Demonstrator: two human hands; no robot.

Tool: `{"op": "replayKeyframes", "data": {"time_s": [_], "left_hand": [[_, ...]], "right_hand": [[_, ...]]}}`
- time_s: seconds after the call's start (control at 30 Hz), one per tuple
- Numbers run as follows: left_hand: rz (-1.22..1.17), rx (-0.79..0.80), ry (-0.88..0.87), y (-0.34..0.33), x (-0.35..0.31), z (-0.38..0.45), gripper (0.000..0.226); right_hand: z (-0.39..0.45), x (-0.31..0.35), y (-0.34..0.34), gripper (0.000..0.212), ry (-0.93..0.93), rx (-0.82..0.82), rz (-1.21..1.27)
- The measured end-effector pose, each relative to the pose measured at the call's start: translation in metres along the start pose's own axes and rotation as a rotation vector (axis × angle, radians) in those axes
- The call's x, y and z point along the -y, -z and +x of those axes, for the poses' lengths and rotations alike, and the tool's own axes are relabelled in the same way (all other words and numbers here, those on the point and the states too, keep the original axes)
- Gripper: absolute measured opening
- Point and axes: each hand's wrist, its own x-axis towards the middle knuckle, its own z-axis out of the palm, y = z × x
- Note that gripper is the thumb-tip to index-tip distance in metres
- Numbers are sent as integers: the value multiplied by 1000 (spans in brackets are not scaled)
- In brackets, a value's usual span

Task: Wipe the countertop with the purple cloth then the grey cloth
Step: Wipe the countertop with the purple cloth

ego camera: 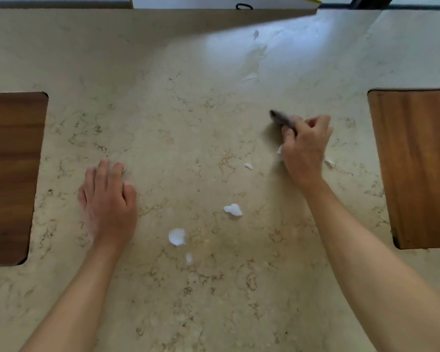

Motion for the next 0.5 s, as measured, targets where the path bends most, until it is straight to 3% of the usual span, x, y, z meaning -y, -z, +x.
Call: {"op": "replayKeyframes", "data": {"time_s": [0.07, 0.17, 0.33, 0.4, 0.5], "left_hand": [[2, -3, 3, 0, 0, -1, 49], [-3, -12, 4, 0, 1, 0, 49], [18, -17, -11, -1, 2, -1, 46], [26, -17, -12, -2, 3, 0, 46], [33, -26, -7, -4, 4, 0, 45]], "right_hand": [[-16, 18, -4, 16, 168, 78, 85], [-52, 23, -6, 28, 431, 211, 143], [-68, -1, 4, 38, 668, 356, 70], [-47, -11, 6, 34, 691, 305, -3], [-21, -26, 8, 31, 520, 168, -15]]}}
